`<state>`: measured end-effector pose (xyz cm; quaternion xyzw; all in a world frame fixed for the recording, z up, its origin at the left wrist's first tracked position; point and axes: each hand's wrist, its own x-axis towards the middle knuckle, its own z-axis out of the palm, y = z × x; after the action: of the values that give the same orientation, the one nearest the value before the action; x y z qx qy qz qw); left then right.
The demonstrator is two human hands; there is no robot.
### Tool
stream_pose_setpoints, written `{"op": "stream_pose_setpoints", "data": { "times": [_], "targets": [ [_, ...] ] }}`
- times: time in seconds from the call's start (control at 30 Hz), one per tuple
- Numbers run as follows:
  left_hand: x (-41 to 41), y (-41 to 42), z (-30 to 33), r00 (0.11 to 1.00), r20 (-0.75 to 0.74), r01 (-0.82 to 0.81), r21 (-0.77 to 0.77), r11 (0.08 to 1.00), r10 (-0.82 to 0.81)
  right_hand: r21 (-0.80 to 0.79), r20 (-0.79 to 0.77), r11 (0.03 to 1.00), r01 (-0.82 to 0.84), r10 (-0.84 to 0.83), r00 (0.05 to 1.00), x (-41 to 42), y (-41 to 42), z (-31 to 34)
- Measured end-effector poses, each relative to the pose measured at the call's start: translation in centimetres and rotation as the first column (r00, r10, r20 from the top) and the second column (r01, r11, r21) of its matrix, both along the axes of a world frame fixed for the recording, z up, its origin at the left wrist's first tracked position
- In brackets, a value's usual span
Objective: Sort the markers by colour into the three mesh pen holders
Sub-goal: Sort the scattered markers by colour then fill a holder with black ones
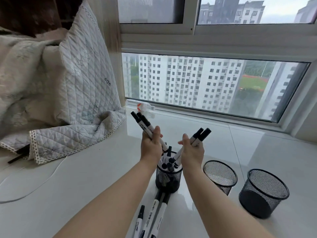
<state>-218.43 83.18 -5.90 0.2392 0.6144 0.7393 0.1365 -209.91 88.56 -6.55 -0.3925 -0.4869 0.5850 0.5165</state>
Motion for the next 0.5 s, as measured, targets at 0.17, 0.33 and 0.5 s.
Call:
{"op": "stream_pose_setpoints", "data": {
  "times": [0.17,0.33,0.5],
  "targets": [
    [0.8,0.0,-2.0,0.992,0.002,0.127,-0.065,0.99,-0.127,0.065,0.107,0.996,-0.062,0.055,0.993,-0.1,-0.9,-2.1],
    [0.4,-0.6,-2.2,0.978,0.004,0.207,-0.166,0.964,-0.209,0.156,0.364,0.955,-0.251,0.181,0.914,0.2,-1.1,-3.4],
    [-0.5,-1.6,-2.2,0.953,-0.042,0.27,-0.332,0.904,-0.3,0.111,0.43,0.965,-0.238,0.169,0.887,0.3,-0.9,-2.7]
  ]
}}
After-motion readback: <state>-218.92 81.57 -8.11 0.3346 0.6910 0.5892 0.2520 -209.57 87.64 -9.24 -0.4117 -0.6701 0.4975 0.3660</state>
